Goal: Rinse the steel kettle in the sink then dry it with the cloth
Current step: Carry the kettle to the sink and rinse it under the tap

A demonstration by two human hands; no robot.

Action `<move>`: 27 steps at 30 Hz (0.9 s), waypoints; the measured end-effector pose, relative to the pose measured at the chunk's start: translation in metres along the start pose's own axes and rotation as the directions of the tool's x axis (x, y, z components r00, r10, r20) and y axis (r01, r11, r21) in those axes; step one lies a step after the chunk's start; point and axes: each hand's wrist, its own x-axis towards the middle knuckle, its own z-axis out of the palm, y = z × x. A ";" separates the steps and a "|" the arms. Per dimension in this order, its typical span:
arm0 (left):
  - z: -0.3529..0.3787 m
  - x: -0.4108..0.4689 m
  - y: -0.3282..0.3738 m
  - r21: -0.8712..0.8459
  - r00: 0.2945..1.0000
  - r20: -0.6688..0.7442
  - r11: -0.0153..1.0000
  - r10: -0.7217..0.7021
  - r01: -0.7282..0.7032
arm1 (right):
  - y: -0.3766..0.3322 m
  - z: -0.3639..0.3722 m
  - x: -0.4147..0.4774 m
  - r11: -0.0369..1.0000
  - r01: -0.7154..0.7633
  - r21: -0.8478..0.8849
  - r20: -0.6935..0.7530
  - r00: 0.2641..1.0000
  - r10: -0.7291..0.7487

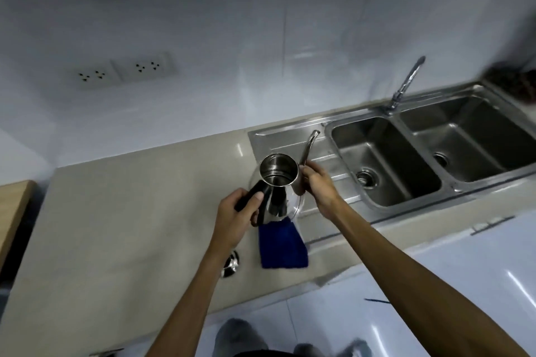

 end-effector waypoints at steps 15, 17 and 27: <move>0.273 0.003 0.025 -0.077 0.999 0.011 0.996 -0.035 0.035 | -0.076 -0.250 0.037 0.994 -0.058 -0.088 0.030 0.998 0.061; 0.283 0.011 0.023 -0.071 0.999 -0.007 0.997 -0.038 0.037 | -0.080 -0.256 0.053 0.992 -0.070 -0.105 0.079 0.994 0.079; 0.338 0.055 0.028 -0.229 0.937 -0.309 0.969 -0.161 0.091 | -0.099 -0.256 0.122 0.979 -0.014 -0.203 0.220 0.974 0.060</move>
